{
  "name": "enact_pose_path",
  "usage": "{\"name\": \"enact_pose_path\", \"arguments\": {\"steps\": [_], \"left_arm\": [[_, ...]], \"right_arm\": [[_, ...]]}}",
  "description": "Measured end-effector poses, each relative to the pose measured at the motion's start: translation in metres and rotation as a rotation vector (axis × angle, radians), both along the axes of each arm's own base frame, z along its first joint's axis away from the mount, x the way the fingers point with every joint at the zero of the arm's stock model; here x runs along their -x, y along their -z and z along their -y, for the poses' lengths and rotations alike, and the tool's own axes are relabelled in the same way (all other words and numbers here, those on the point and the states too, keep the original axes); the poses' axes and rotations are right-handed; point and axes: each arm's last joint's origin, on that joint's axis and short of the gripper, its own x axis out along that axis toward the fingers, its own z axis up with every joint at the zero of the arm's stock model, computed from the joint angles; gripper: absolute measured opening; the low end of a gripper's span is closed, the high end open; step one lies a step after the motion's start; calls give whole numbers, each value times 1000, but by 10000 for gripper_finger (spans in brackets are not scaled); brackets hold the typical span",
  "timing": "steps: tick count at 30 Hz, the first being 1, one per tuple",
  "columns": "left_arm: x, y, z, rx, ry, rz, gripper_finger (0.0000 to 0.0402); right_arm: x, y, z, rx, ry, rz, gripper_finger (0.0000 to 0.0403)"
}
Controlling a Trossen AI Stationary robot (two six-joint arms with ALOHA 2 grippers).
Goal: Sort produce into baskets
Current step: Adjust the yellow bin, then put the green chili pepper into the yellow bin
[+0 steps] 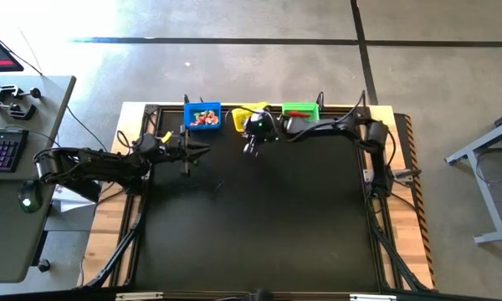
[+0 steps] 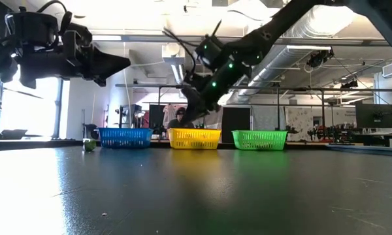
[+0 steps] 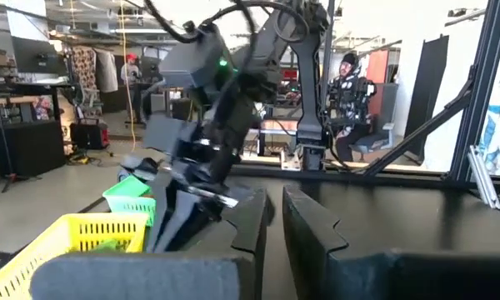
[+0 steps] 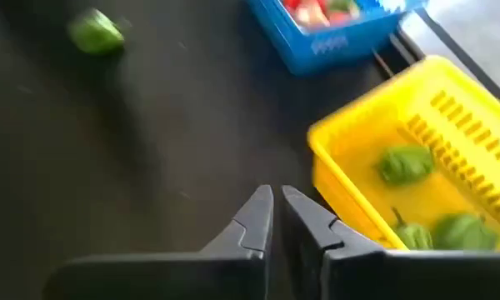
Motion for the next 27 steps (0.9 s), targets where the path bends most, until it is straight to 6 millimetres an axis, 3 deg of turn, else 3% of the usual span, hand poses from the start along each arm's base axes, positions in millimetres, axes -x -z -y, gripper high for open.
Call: {"name": "enact_pose_path", "arguments": {"steps": [8, 18, 23, 27], "left_arm": [[0, 2, 0, -1, -1, -17, 4], [0, 2, 0, -8, -3, -20, 2], [0, 3, 0, -5, -3, -26, 2], [0, 4, 0, -8, -4, -39, 2]], "right_arm": [[-4, 6, 22, -70, 96, -21, 1], [-19, 1, 41, -134, 165, -55, 0], [-25, -2, 40, -139, 164, -51, 0], [-29, -16, 34, -94, 114, -26, 0]]}}
